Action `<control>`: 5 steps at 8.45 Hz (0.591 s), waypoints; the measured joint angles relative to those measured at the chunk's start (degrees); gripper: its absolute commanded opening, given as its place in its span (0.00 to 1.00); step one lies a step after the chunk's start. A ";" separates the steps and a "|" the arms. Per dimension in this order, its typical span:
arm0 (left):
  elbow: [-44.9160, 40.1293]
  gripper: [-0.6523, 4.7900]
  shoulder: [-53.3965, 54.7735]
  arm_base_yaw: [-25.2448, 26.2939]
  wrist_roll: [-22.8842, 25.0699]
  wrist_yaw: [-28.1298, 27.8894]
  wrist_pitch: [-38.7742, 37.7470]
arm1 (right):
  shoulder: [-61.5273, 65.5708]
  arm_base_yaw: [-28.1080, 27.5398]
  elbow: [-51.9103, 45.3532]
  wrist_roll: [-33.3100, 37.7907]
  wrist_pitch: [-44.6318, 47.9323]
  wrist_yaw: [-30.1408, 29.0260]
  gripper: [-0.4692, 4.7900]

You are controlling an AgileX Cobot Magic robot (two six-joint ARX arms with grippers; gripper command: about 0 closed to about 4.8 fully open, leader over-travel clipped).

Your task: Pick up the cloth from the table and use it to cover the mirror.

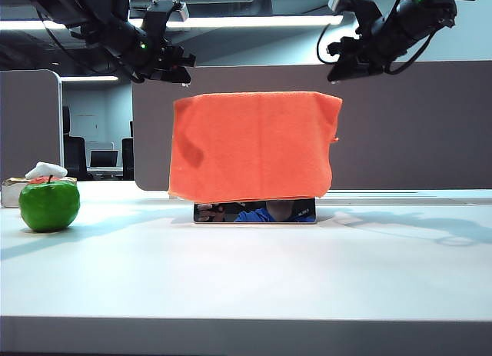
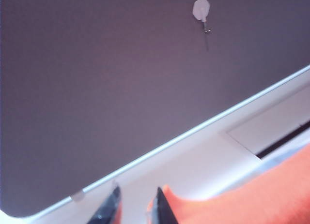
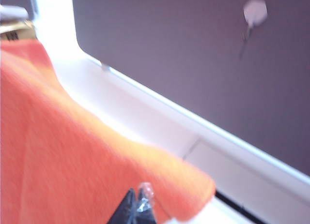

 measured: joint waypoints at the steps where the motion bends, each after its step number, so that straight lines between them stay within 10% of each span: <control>1: 0.00 0.35 -0.44 0.35 -0.11 0.28 -2.05 | 0.00 -0.31 0.00 0.00 -2.05 0.48 0.09; 3: -0.02 0.36 -4.07 5.64 4.94 16.13 -30.42 | -0.02 -2.80 0.00 -4.50 -20.52 -1.53 0.09; 5: -0.07 0.37 -4.07 5.62 6.47 18.12 -32.02 | 0.00 -3.15 -0.02 -5.95 -22.69 -2.49 0.09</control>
